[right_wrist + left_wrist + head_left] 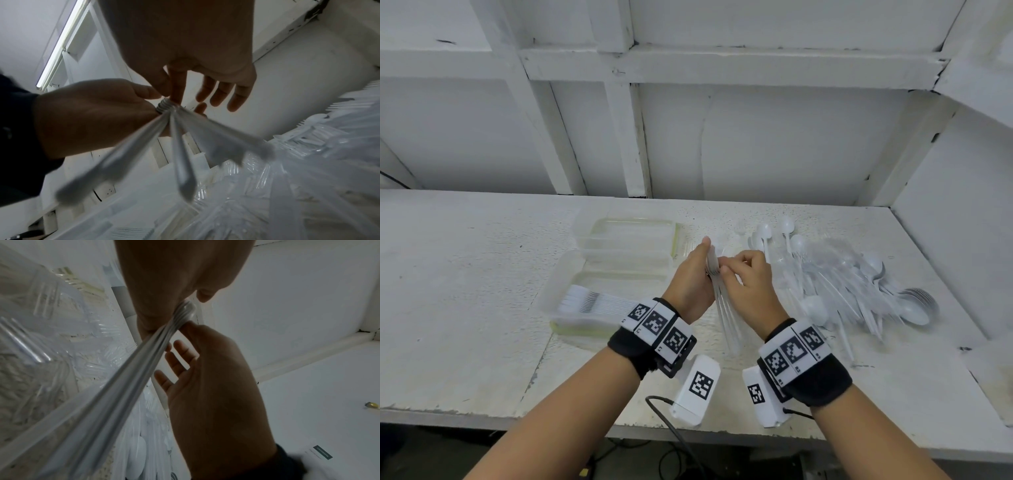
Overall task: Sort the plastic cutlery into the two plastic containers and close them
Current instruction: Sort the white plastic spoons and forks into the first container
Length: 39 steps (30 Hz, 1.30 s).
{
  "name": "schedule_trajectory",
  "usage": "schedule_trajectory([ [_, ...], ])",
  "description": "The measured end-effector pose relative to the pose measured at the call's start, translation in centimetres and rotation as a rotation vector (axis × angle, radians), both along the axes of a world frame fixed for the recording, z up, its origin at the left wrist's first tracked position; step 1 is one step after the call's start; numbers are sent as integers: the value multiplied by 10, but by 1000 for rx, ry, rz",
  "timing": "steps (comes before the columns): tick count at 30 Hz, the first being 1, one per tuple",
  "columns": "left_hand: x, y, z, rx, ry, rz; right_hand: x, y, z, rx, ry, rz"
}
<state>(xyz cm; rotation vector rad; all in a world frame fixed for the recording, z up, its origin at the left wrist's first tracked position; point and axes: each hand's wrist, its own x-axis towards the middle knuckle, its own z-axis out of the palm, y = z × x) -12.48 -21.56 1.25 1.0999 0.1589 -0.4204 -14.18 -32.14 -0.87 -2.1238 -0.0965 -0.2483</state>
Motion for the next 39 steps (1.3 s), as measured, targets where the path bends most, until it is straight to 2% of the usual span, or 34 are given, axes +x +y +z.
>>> schedule_trajectory([
  [4,0,4,1,93,-63,-59,-3,-4,7,140,140,126],
  [7,0,5,2,141,-72,-37,-6,-6,12,64,165,150],
  [12,4,13,5,154,-84,73,-11,3,18,23,232,314],
  [18,5,31,8,244,-84,82,-4,17,18,-108,231,379],
  [21,7,49,12,257,-102,27,1,24,23,-142,210,413],
  [24,9,77,22,414,-152,-35,11,32,28,-175,168,400],
  [28,19,128,38,683,-225,56,29,47,35,-270,119,389],
  [31,29,167,42,777,-204,133,45,66,35,-308,119,438],
  [33,35,188,40,907,-188,160,56,83,31,-369,136,503],
  [37,42,216,23,1264,-136,61,70,118,21,-465,184,574],
  [39,43,222,13,1298,-62,17,74,132,15,-498,238,584],
])
